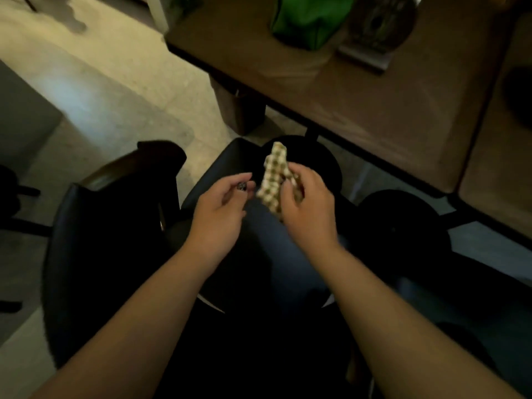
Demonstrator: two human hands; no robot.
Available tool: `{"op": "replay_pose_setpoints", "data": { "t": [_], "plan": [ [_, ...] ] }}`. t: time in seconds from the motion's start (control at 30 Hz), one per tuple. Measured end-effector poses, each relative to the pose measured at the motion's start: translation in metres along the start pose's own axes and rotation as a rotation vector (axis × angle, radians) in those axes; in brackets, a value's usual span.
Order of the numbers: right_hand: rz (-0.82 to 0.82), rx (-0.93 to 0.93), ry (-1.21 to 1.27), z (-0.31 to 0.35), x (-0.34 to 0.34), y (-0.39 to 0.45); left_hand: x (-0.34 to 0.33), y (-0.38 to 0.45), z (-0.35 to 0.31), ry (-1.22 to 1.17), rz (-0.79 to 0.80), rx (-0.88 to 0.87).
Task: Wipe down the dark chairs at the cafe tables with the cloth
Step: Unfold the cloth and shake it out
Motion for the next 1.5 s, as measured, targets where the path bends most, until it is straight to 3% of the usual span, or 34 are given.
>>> {"op": "replay_pose_setpoints", "data": {
  "t": [0.1,0.17,0.27,0.4,0.53,0.6,0.7,0.83,1.0,1.27,1.5],
  "plan": [
    [0.177,-0.315,-0.175,-0.023,0.014,-0.036,0.009,-0.042,-0.018,-0.124,-0.094,0.107],
    [0.117,-0.431,-0.091,-0.022,0.04,-0.047,0.009,-0.065,-0.028,-0.118,-0.106,0.151],
    [0.1,-0.442,0.153,0.019,0.082,-0.054,0.004,-0.094,-0.05,-0.066,-0.065,0.171],
    [0.249,-0.622,0.677,0.083,0.132,-0.074,0.0,-0.126,-0.096,-0.053,0.015,0.163],
    [0.401,-0.714,0.972,0.138,0.181,-0.093,0.003,-0.153,-0.151,-0.153,0.135,0.096],
    [0.414,-0.692,1.031,0.161,0.202,-0.104,0.012,-0.165,-0.178,-0.189,0.138,0.024],
    [0.292,-0.609,0.988,0.184,0.229,-0.118,0.027,-0.177,-0.214,-0.169,0.111,-0.11],
    [0.065,-0.463,0.806,0.212,0.26,-0.148,0.052,-0.197,-0.251,-0.166,0.171,-0.262],
    [-0.034,-0.255,0.583,0.261,0.27,-0.196,0.092,-0.23,-0.285,-0.121,0.3,-0.495],
    [-0.225,-0.143,0.674,0.325,0.314,-0.277,0.132,-0.309,-0.327,-0.182,0.445,-0.657],
    [-0.365,-0.128,0.923,0.311,0.381,-0.334,0.142,-0.376,-0.36,-0.238,0.35,-0.797]
  ]
}}
Point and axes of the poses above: each hand's wrist, its own y-axis towards the middle knuckle, its own x-axis out of the back of the hand, z = x × y, the point moved 6 cm from there along y, towards the middle knuckle, and after that the axes turned 6 degrees about -z, right-handed, at the moved point
